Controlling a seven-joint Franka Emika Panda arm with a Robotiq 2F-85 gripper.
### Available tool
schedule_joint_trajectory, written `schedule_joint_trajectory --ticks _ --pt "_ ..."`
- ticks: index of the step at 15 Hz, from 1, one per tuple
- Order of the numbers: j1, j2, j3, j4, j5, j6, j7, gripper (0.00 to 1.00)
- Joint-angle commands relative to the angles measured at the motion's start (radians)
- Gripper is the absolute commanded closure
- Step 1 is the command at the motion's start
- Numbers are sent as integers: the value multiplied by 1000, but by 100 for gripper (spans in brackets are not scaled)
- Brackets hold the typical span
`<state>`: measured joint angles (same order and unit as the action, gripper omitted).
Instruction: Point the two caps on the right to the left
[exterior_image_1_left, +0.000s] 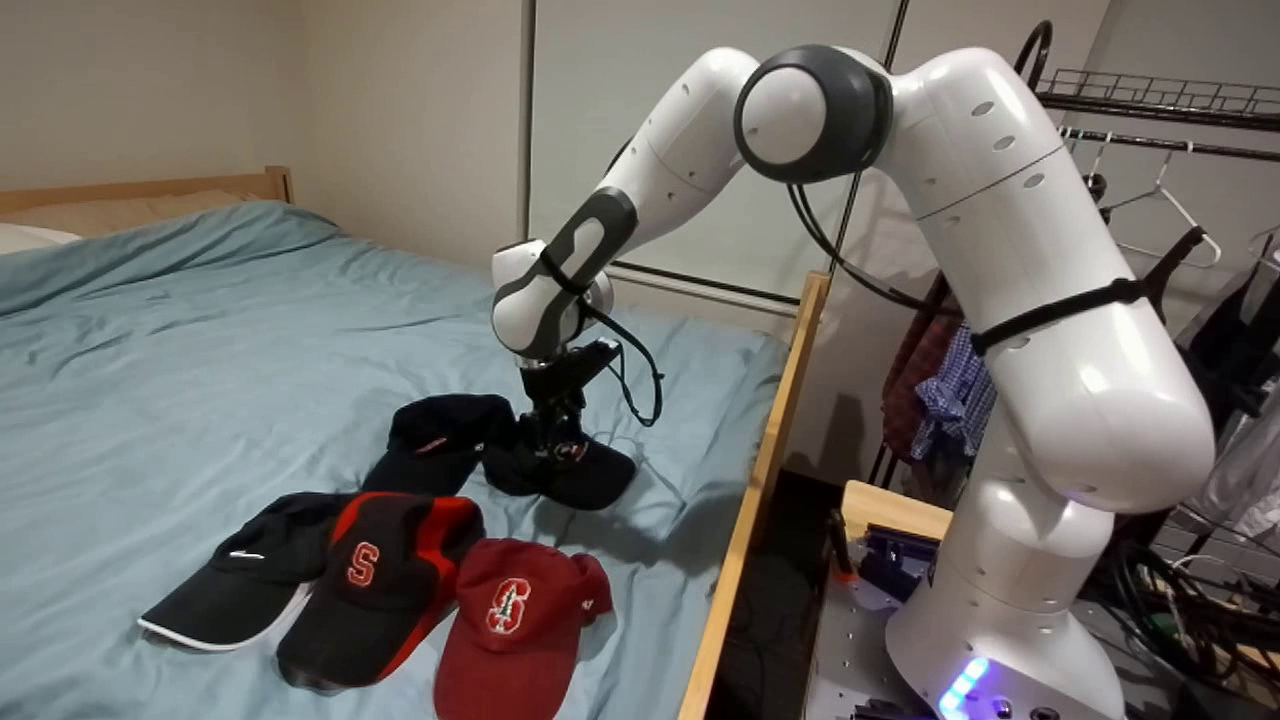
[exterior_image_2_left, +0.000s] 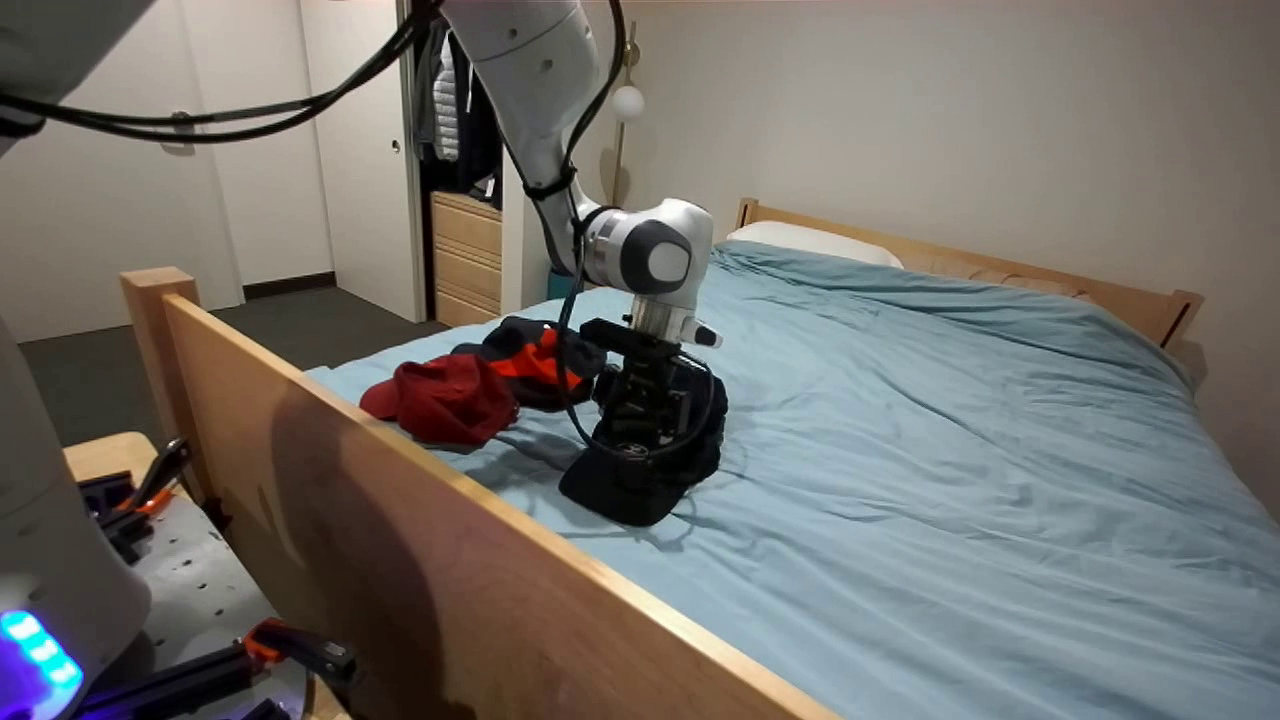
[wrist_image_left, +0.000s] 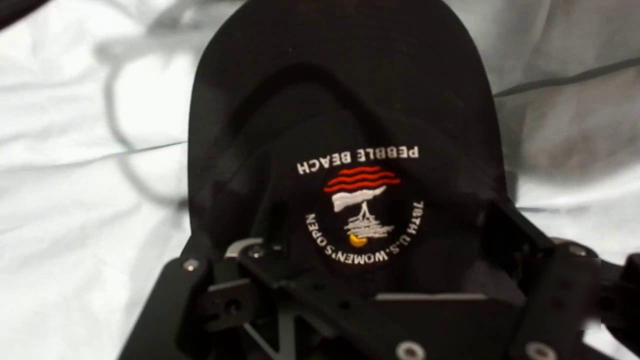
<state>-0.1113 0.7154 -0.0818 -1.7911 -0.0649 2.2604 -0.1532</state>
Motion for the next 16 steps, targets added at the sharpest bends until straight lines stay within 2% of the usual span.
schedule_joint_trajectory --ticks 1,2,3,5,10,14,15,16 --pt "-28 46 29 39 -17 -12 -94 0" --pt "-31 52 31 41 -14 -13 -107 0" --pt "-32 56 31 42 -10 -12 -109 25" --pt "-31 61 30 45 -10 -13 -114 33" --pt "-30 41 28 39 9 -16 -79 65" --pt "-27 2 11 25 44 -22 22 92" --pt "-31 -11 8 25 71 -43 70 96" --pt "-28 -22 1 20 84 -55 108 96"
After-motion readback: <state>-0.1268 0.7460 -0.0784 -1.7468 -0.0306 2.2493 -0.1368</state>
